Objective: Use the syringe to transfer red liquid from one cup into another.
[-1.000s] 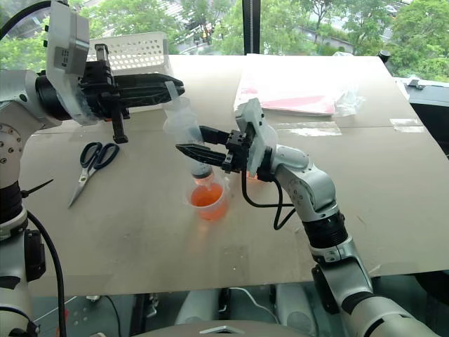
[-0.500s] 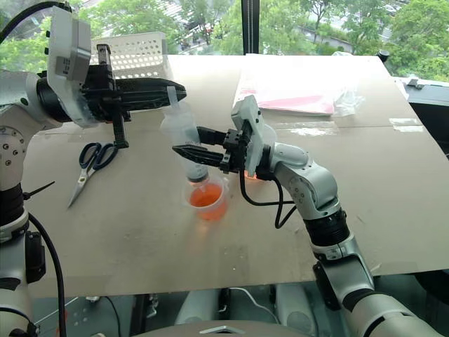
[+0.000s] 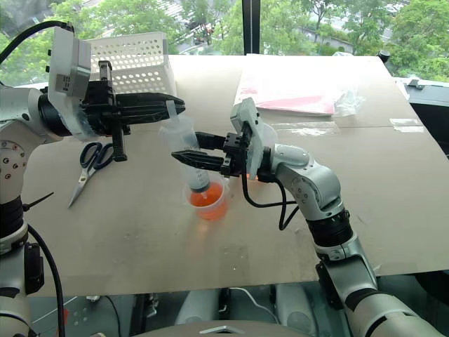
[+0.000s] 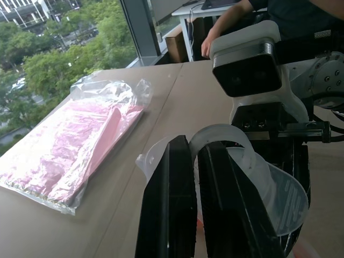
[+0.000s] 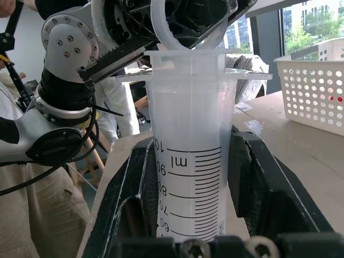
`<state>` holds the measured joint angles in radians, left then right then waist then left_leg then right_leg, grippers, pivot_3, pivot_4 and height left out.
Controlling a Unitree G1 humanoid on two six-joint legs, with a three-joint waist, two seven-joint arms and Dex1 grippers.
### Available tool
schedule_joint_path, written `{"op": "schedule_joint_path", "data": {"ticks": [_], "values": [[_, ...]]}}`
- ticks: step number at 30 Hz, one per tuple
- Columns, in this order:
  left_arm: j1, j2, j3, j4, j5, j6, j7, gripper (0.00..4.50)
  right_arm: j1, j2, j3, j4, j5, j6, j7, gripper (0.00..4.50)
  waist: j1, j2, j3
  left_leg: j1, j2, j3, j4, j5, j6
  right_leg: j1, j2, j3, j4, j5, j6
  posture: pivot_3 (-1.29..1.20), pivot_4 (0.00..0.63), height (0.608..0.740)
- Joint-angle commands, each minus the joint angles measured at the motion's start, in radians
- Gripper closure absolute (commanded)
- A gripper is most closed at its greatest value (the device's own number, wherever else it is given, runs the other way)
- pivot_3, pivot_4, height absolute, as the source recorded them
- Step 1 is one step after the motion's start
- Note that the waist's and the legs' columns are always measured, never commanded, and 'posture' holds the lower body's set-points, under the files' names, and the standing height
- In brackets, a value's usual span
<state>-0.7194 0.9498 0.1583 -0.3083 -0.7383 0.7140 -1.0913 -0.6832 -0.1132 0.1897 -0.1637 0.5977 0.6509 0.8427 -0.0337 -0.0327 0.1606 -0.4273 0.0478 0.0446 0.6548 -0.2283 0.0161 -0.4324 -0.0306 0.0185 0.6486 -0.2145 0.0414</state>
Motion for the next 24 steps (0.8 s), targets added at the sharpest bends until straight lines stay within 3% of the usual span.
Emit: {"op": "schedule_joint_path", "data": {"ticks": [1,6,11,14,17,21,24], "values": [[0.022,-0.003,-0.042,-0.075,-0.038,0.038,-0.019,4.5,-0.075,0.021,-0.064,-0.082,0.055,-0.033,-0.02,3.11,0.0,0.0,0.0,0.0,0.0,0.0,0.0,0.0,0.0,0.0,0.0,0.0,0.0,0.0,0.0,0.0,0.15,0.74],[-0.007,-0.053,0.056,-0.059,-0.168,0.151,0.098,4.5,-0.072,0.015,-0.069,-0.092,0.069,-0.019,-0.031,3.11,0.0,0.0,0.0,0.0,0.0,0.0,0.0,0.0,0.0,0.0,0.0,0.0,0.0,0.0,0.0,0.0,0.15,0.74],[0.05,-0.097,0.258,-0.04,-0.373,0.29,0.308,2.85,-0.069,0.011,-0.144,-0.122,0.151,0.047,-0.113,3.11,-0.003,0.0,0.0,0.0,0.0,-0.001,0.0,0.0,0.0,0.0,0.0,0.0,0.001,0.0,0.0,0.0,0.15,0.74],[0.088,-0.138,0.347,-0.039,-0.481,0.317,0.465,1.24,-0.079,0.003,-0.198,-0.147,0.224,0.104,-0.177,3.11,-0.002,0.0,0.0,0.0,0.0,-0.003,0.0,0.0,0.0,0.0,-0.001,0.0,0.001,0.0,0.0,0.0,0.15,0.74],[0.161,-0.138,0.392,-0.085,-0.517,0.316,0.54,0.13,-0.09,-0.017,-0.267,-0.179,0.304,0.169,-0.264,3.12,-0.002,0.0,0.0,0.001,0.0,-0.005,0.0,0.0,0.0,0.0,-0.002,0.0,0.003,0.0,0.0,0.0,0.15,0.74],[0.317,-0.135,0.384,-0.243,-0.521,0.296,0.561,0.0,-0.113,-0.115,-0.412,-0.217,0.461,0.282,-0.434,3.12,0.001,0.0,0.0,0.002,-0.001,-0.004,0.0,0.0,0.0,0.0,-0.003,0.001,0.002,0.0,0.0,0.0,0.15,0.74],[0.422,-0.14,0.379,-0.33,-0.523,0.267,0.57,0.0,-0.118,-0.309,-0.51,-0.193,0.639,0.468,-0.546,3.12,0.016,0.0,0.0,0.001,-0.002,-0.001,0.0,0.0,0.0,0.001,-0.004,0.0,0.0,0.0,0.0,0.0,0.15,0.74]]}}
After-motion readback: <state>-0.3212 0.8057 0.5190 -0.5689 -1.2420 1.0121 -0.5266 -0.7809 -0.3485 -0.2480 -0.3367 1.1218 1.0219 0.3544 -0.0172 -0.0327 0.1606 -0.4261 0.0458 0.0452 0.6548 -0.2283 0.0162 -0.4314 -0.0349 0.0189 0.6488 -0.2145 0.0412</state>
